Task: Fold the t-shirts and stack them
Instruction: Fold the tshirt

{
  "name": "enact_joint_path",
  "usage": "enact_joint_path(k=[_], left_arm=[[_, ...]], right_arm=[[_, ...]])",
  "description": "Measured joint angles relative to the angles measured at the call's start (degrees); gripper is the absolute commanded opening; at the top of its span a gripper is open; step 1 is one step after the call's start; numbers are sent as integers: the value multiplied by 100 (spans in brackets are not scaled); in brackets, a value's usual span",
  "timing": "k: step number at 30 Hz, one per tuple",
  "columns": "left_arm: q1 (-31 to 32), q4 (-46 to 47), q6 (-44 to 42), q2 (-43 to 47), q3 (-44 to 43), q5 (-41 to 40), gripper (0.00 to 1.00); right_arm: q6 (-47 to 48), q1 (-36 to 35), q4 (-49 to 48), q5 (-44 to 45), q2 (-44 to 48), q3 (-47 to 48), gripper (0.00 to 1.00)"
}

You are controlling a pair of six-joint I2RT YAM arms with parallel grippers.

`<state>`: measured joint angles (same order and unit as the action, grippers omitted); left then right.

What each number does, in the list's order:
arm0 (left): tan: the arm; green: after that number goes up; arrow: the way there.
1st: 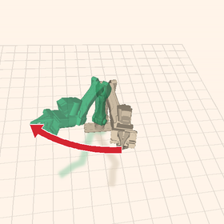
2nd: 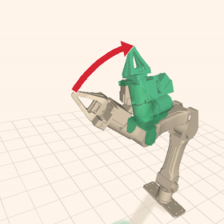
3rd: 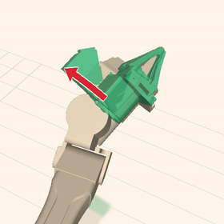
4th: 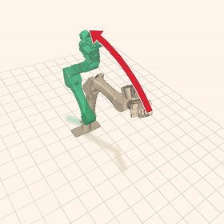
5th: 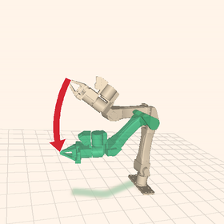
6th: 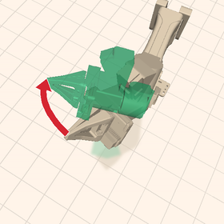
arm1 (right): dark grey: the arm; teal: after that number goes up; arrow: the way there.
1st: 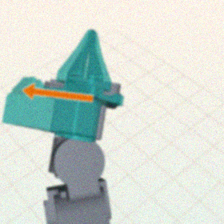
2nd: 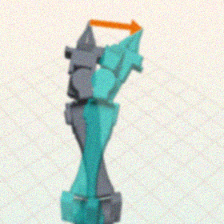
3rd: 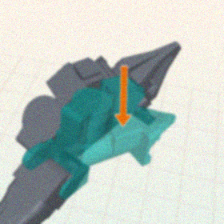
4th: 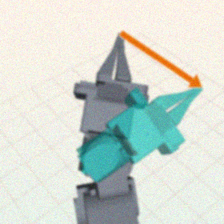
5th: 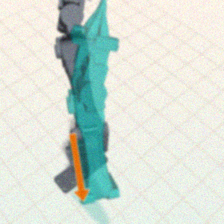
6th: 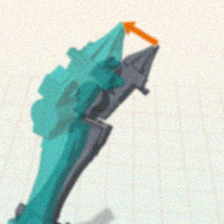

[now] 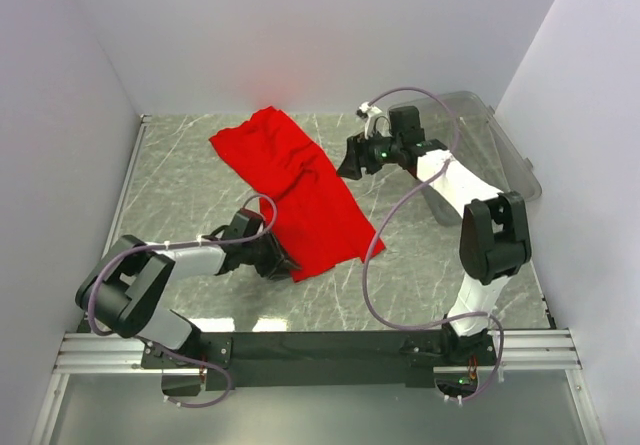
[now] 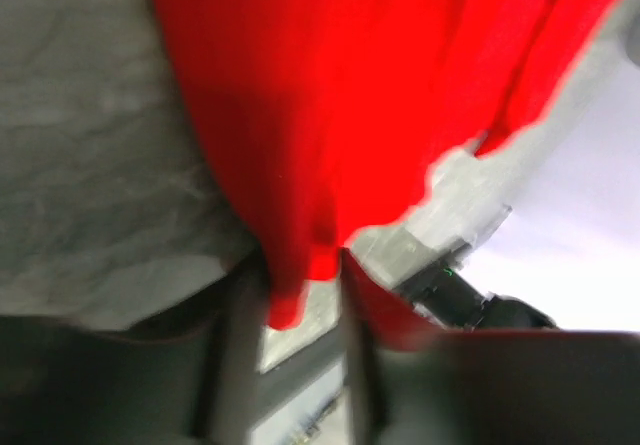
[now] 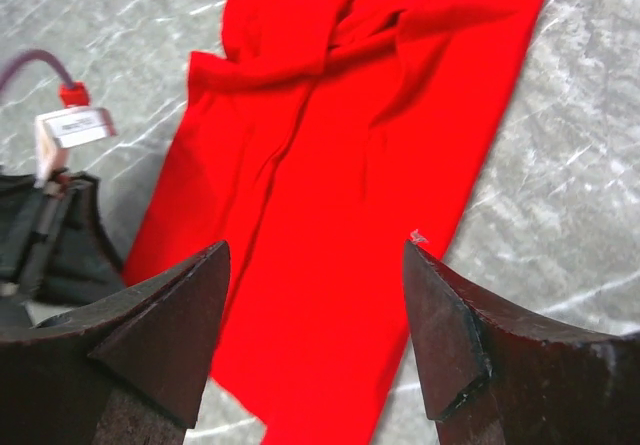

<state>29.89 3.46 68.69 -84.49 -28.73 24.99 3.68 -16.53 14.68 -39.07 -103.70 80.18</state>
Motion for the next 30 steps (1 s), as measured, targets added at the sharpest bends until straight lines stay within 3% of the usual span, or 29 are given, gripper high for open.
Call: enact_joint_path(k=[2,3,12,22,28,30], left_arm=[[125,-142,37,2,-13,-192,14],[157,-216,61,24,-11,-256,1],[197,-1134,173,1447,509,-798,1],[208,-2848,809,4564,1659,-789,1],[205,-3209,1235,5285,2006,-750,1],[208,-3346,1285,5278,2009,-765,14]], right_arm=[[9,46,79,-76,133,-42,76],[20,74,101,-103,212,-68,76],[199,210,297,-249,855,-533,75],[476,216,501,-481,1145,-1069,75],[1853,181,1285,-1054,1185,-1121,76],[2653,168,1698,-1272,1252,-1213,76]])
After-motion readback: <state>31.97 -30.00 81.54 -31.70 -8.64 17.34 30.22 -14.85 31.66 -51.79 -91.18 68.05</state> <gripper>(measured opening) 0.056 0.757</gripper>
